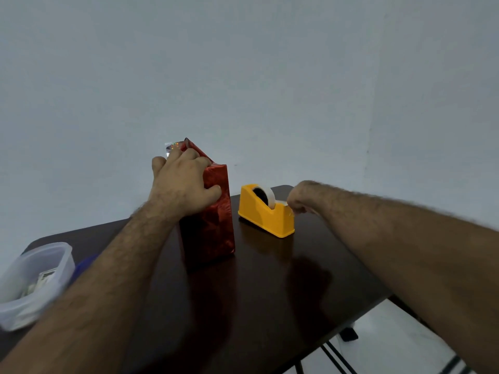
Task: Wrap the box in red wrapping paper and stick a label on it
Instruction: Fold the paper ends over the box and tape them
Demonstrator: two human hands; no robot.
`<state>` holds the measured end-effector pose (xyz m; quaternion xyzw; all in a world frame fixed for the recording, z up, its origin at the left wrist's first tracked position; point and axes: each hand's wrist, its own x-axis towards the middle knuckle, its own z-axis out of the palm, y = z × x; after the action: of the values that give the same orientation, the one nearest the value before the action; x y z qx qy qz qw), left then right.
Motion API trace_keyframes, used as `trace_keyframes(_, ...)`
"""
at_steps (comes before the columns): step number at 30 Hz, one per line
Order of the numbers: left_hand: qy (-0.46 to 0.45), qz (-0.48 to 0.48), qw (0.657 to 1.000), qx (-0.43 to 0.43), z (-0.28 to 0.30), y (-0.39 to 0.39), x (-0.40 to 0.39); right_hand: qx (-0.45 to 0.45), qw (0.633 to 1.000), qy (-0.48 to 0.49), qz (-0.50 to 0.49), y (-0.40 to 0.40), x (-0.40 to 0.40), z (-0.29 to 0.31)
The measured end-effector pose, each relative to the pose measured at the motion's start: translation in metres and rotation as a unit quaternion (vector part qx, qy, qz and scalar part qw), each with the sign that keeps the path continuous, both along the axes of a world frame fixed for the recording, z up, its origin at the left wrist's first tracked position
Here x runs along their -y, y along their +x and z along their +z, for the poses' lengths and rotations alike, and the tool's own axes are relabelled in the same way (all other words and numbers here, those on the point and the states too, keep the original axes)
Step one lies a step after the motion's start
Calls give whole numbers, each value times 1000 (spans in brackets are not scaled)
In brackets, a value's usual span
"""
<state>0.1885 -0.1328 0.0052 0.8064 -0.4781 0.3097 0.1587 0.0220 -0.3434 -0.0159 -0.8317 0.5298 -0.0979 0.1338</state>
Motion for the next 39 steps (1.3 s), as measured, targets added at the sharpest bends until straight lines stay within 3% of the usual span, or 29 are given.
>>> trace_keyframes(3, 8, 4, 1000, -2, 2, 1, 0, -81, 995, -45, 30, 6, -4, 1)
trace_keyframes(7, 13, -4, 1000, -12, 4, -2, -1, -124, 991, -45, 35, 11, -7, 4)
trace_keyframes(13, 13, -6, 1000, -22, 3, -2, -2, -104, 994, -6, 33, -8, -4, -21)
trace_keyframes(16, 9, -6, 1000, -13, 3, -1, 0, -15, 998, 64, 4, -21, 3, -9)
trace_keyframes(20, -3, -8, 1000, -19, 0, -3, 1, 195, 970, 141, 45, -22, 12, 16)
trace_keyframes(26, -63, -26, 989, -133, 6, -4, -3, 463, 829, 281, 142, 10, -11, 48)
trace_keyframes(28, -102, -35, 977, -185, 9, -3, -5, 506, 794, 293, 164, 26, -23, 56)
trace_keyframes(33, -229, -85, 923, -297, 18, 2, -9, 542, 753, 299, 224, 60, -58, 76)
trace_keyframes(39, -347, -228, 807, -420, 18, 3, -11, 571, 729, 291, 240, 76, -81, 80)
